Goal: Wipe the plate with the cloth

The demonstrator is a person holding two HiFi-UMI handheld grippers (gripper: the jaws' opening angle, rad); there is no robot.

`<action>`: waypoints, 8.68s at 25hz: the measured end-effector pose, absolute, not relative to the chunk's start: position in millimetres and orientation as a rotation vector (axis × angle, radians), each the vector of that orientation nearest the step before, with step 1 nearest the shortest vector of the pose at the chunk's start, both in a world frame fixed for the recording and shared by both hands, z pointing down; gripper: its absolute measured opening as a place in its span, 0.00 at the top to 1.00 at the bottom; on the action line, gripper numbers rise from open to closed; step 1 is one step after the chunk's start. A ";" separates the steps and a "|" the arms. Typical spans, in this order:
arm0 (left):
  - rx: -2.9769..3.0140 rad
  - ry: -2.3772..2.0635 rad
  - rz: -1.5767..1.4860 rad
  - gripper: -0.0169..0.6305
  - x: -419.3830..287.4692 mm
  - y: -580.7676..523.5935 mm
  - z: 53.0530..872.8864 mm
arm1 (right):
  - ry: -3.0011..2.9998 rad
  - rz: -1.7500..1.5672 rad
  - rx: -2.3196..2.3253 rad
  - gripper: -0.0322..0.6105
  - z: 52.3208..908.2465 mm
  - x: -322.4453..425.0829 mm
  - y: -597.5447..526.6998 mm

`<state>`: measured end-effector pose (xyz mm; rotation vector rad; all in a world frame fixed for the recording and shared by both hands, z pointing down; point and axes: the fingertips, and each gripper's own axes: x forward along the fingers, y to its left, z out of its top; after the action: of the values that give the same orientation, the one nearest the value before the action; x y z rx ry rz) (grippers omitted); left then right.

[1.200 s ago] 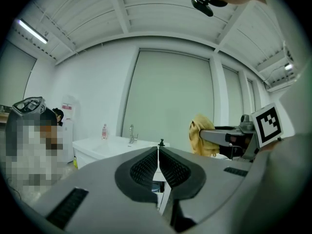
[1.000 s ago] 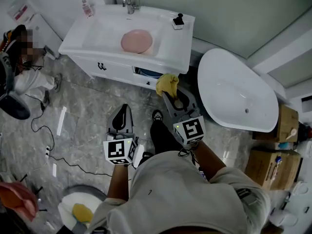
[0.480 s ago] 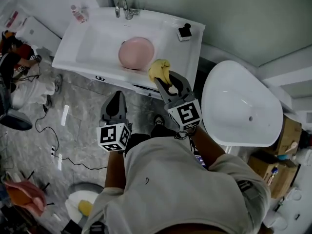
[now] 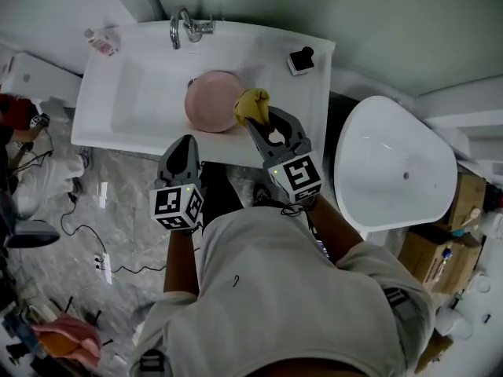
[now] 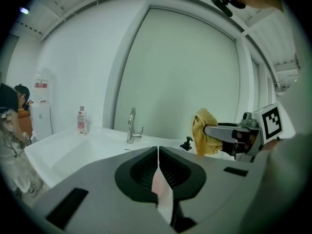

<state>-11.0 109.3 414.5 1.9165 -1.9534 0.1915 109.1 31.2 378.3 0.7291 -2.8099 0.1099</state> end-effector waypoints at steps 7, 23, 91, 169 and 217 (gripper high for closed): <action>2.032 -1.639 0.369 0.94 -81.2 36.2 467.7 | -2.631 0.253 0.874 0.77 428.0 50.8 -30.2; 1.953 -1.264 0.704 0.94 -155.7 -35.0 656.8 | -2.322 0.453 0.965 0.77 532.1 -15.5 -53.0; 1.738 -1.316 0.569 0.89 -141.5 -44.2 667.1 | -2.054 0.642 0.774 0.77 684.5 -6.4 -110.3; 1.774 -1.247 0.607 0.89 -148.2 -28.4 657.8 | -1.699 0.718 0.309 0.77 768.5 -5.9 -9.5; 1.781 -1.202 0.646 0.89 -141.0 -25.3 667.8 | -2.039 0.435 0.149 0.77 716.1 -84.5 -4.5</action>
<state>-141.0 -25.3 667.8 1.7812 -1.2019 0.6464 -84.5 -4.5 716.1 0.1490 -2.0388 0.4352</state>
